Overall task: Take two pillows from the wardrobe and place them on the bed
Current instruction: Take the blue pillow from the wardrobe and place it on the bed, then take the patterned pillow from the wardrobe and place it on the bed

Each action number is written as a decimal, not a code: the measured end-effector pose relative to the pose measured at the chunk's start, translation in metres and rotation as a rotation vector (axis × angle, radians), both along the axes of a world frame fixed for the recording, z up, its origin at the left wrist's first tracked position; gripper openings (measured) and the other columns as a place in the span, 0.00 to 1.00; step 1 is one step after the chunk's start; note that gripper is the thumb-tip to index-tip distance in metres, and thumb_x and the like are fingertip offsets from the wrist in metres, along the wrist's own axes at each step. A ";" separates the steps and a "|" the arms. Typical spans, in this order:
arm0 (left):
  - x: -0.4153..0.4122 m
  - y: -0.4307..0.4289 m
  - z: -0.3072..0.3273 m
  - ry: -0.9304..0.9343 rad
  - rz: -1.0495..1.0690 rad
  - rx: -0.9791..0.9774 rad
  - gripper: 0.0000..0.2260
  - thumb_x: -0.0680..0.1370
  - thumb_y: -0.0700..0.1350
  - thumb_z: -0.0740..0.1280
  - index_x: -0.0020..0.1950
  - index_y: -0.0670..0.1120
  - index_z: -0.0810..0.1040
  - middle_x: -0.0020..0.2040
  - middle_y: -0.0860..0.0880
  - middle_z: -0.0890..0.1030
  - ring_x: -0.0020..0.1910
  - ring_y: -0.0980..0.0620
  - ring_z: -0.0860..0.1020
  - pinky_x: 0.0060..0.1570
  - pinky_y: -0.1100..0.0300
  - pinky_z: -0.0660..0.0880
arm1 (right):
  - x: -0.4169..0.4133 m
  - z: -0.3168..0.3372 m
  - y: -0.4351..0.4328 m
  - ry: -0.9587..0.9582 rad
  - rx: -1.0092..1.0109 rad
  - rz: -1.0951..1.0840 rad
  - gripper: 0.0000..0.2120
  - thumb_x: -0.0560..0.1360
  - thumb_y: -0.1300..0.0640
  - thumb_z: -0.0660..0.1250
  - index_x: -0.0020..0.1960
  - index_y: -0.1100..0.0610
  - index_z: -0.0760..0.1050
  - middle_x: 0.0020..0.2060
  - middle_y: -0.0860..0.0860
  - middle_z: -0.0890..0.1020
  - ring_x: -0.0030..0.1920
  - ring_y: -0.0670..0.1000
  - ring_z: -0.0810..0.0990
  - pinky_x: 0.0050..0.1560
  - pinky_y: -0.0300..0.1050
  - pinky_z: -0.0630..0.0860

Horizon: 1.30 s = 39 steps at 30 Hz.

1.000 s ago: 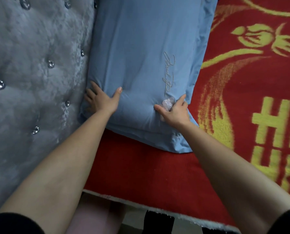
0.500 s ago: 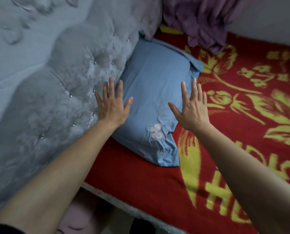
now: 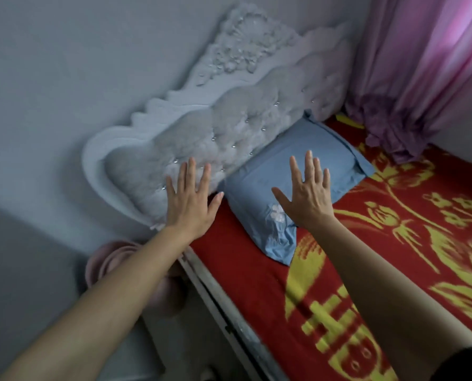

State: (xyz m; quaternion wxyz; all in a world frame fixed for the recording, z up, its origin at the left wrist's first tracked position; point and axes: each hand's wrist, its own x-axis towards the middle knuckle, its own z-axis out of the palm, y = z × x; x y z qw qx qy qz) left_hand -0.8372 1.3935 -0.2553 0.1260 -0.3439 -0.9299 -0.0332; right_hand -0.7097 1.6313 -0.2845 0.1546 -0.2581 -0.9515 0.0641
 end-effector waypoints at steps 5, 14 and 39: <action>0.042 -0.093 0.045 0.089 0.162 0.048 0.31 0.80 0.61 0.53 0.78 0.46 0.56 0.79 0.38 0.52 0.77 0.38 0.53 0.71 0.33 0.55 | -0.006 0.035 -0.074 0.066 -0.014 0.176 0.41 0.76 0.33 0.55 0.80 0.53 0.47 0.79 0.62 0.48 0.78 0.64 0.49 0.76 0.65 0.49; 0.190 -0.329 0.046 0.284 0.386 0.025 0.28 0.79 0.58 0.57 0.76 0.47 0.61 0.77 0.37 0.59 0.76 0.39 0.59 0.71 0.34 0.53 | 0.030 0.044 -0.292 0.059 -0.018 0.574 0.39 0.77 0.35 0.55 0.79 0.55 0.48 0.78 0.62 0.53 0.78 0.62 0.53 0.76 0.63 0.52; 0.362 -0.729 0.031 0.128 1.003 -0.042 0.31 0.80 0.58 0.56 0.79 0.46 0.52 0.79 0.39 0.49 0.77 0.38 0.51 0.70 0.32 0.55 | 0.081 0.049 -0.723 0.001 0.137 1.126 0.37 0.78 0.37 0.52 0.80 0.53 0.44 0.79 0.61 0.48 0.78 0.63 0.52 0.76 0.60 0.53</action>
